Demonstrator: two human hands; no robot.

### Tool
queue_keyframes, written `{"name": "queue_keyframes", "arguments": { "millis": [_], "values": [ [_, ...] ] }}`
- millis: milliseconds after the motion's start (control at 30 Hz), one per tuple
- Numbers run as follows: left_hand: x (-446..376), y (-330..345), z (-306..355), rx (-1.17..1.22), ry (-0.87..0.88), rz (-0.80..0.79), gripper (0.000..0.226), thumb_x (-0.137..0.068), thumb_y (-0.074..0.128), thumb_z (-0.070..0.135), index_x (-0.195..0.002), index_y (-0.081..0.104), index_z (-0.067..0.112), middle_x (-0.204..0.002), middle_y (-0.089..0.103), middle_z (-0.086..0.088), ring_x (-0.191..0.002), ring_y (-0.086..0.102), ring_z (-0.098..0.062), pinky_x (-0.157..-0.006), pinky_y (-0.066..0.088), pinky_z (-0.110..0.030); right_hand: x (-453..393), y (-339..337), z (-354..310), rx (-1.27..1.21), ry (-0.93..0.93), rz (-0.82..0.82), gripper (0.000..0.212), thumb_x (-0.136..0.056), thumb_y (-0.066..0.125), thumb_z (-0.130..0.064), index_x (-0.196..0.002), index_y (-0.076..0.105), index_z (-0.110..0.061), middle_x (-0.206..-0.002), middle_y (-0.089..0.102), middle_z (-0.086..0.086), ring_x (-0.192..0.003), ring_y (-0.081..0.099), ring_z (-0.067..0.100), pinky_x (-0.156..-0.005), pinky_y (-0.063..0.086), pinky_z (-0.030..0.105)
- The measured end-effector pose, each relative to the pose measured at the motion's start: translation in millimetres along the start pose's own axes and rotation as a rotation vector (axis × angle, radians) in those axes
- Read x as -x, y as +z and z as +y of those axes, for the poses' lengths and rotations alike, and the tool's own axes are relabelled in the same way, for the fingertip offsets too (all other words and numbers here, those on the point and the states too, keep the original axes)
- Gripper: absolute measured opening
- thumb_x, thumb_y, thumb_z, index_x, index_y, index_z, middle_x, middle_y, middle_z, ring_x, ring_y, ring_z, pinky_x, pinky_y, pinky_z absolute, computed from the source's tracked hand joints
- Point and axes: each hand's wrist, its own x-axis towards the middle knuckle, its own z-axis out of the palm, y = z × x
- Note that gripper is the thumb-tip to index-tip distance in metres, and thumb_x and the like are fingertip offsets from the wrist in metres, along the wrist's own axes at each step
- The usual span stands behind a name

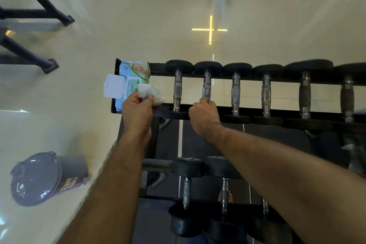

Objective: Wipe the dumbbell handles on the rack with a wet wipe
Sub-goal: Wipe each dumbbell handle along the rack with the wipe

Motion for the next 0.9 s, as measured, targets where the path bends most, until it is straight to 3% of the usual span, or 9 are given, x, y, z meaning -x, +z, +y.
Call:
{"name": "queue_keyframes", "arguments": {
  "millis": [200, 333, 433, 533, 567, 633, 700, 767, 900],
  "values": [
    [9.4, -11.2, -6.4, 0.054, -0.007, 0.009, 0.022, -0.098, 0.067, 0.001, -0.112, 0.075, 0.017, -0.126, 0.073, -0.010, -0.115, 0.072, -0.025, -0.093, 0.062, -0.041, 30.7, 41.9, 30.6, -0.613, 0.124, 0.358, 0.031, -0.088, 0.087, -0.033, -0.117, 0.081, -0.027, -0.107, 0.080, -0.008, -0.099, 0.058, 0.019, -0.084, 0.041, 0.036],
    [19.3, -5.0, -7.8, 0.049, -0.016, -0.013, 0.022, -0.100, 0.065, 0.001, -0.107, 0.075, 0.019, -0.125, 0.073, -0.012, -0.109, 0.074, -0.025, -0.076, 0.063, -0.030, 33.0, 28.7, 35.3, -0.568, 0.103, 0.274, 0.036, -0.091, 0.084, -0.034, -0.127, 0.078, -0.029, -0.112, 0.080, -0.007, -0.104, 0.060, 0.022, -0.089, 0.045, 0.038],
    [24.5, 7.0, -7.0, 0.007, -0.026, -0.043, 0.022, -0.100, 0.065, 0.003, -0.104, 0.075, 0.021, -0.121, 0.074, -0.006, -0.109, 0.073, -0.022, -0.081, 0.062, -0.033, 31.2, 14.4, 49.8, -0.468, -0.025, 0.191, 0.045, -0.090, 0.079, -0.055, -0.128, 0.076, -0.031, -0.115, 0.078, -0.007, -0.107, 0.062, 0.021, -0.094, 0.049, 0.040],
    [28.3, 26.1, -4.7, -0.078, -0.014, -0.092, 0.017, -0.101, 0.065, 0.007, -0.110, 0.075, 0.017, -0.113, 0.075, -0.003, -0.106, 0.073, -0.019, -0.086, 0.064, -0.036, 33.3, 14.2, 83.5, -0.357, -0.039, 0.338, 0.077, -0.089, 0.061, -0.078, -0.136, 0.070, -0.018, -0.132, 0.074, 0.005, -0.123, 0.064, 0.028, -0.109, 0.048, 0.047],
    [29.1, 34.1, -4.2, -0.107, -0.005, -0.115, 0.017, -0.102, 0.064, 0.008, -0.110, 0.074, 0.019, -0.110, 0.076, -0.003, -0.103, 0.074, -0.019, -0.084, 0.064, -0.036, 34.2, 15.0, 94.4, -0.339, 0.032, 0.361, 0.092, -0.087, 0.057, -0.083, -0.148, 0.060, -0.014, -0.149, 0.063, 0.011, -0.139, 0.056, 0.032, -0.119, 0.041, 0.051],
    [26.6, 52.1, -6.7, -0.185, 0.029, -0.152, 0.020, -0.102, 0.063, 0.009, -0.105, 0.074, 0.024, -0.106, 0.076, -0.003, -0.099, 0.074, -0.021, -0.079, 0.064, -0.037, 34.3, 18.3, 111.8, -0.351, 0.200, 0.213, 0.131, -0.079, 0.056, -0.094, -0.170, 0.018, -0.009, -0.178, 0.014, 0.017, -0.165, 0.011, 0.035, -0.134, 0.015, 0.051],
    [19.7, 70.5, -12.6, -0.268, 0.078, -0.185, 0.019, -0.101, 0.063, 0.011, -0.109, 0.076, 0.022, -0.104, 0.078, -0.002, -0.096, 0.074, -0.018, -0.077, 0.063, -0.036, 30.9, 23.2, 117.1, -0.407, 0.282, 0.029, 0.157, -0.066, 0.053, -0.106, -0.168, -0.021, -0.010, -0.175, -0.028, 0.014, -0.163, -0.024, 0.030, -0.135, -0.003, 0.047],
    [9.4, 86.5, -21.5, -0.398, 0.204, -0.211, 0.023, -0.100, 0.063, 0.013, -0.116, 0.078, 0.017, -0.101, 0.078, 0.002, -0.092, 0.074, -0.011, -0.082, 0.063, -0.030, 27.3, 28.3, 112.8, -0.485, 0.300, -0.025, 0.168, -0.056, 0.053, -0.109, -0.163, -0.032, -0.011, -0.172, -0.037, 0.011, -0.161, -0.029, 0.028, -0.134, -0.005, 0.045],
    [1.5, 117.1, -27.1, -0.764, 0.632, -0.180, 0.029, -0.102, 0.061, 0.013, -0.125, 0.077, 0.018, -0.101, 0.080, 0.002, -0.085, 0.069, -0.004, -0.077, 0.044, -0.002, 26.9, 39.0, 105.8, -0.528, 0.310, 0.055, 0.175, -0.047, 0.056, -0.110, -0.165, -0.029, -0.013, -0.175, -0.029, 0.011, -0.164, -0.019, 0.027, -0.134, -0.002, 0.043]
  ]
}}
